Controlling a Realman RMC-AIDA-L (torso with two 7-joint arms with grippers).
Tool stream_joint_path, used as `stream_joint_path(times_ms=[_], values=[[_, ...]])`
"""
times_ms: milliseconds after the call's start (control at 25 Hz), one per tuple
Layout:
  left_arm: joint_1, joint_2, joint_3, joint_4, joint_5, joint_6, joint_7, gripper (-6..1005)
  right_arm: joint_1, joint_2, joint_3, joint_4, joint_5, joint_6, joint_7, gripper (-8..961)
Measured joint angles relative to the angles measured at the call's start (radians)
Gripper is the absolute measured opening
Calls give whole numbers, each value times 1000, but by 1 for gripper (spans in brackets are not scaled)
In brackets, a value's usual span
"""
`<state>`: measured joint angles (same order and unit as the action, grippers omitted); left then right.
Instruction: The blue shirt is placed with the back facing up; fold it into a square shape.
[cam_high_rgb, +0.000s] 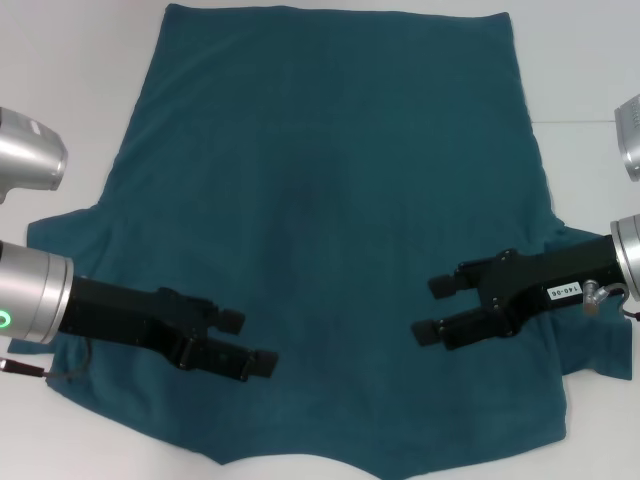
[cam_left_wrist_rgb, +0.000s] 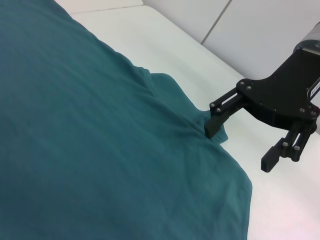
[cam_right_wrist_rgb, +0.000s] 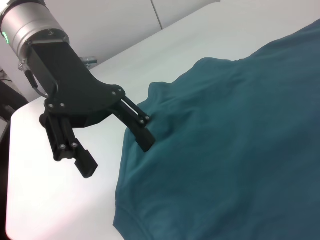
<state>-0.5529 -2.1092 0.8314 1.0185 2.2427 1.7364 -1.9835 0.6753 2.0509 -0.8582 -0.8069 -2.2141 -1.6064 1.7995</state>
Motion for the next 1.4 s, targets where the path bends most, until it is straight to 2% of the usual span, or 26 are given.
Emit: stream_joint_path(times_ms=[600,840,1000,1160,1320,1360,1400], values=[[0,1,-1,0,-1,1,-1,933,-1,5,4,0,-1,10,11,882],[12,11,-86,-3,-1,-88,-125,932,3,7,90,0,4,132,176,882],[23,25,-205,-10,-4,-131,-260,932,8,3,160,2,21,178,334,882],[29,41,-338,-20,-10,-134,-380,932,10,-23,189,30,61,226,525,882],[32,74,-460,-87,-10,-159,-471,931,25,-83,195,108,123,241,630,882],[33,83,-484,-110,-10,-168,-479,931,41,-117,196,159,139,249,637,882],[34,89,-504,-130,-8,-178,-483,931,41,-117,196,159,139,249,637,882]])
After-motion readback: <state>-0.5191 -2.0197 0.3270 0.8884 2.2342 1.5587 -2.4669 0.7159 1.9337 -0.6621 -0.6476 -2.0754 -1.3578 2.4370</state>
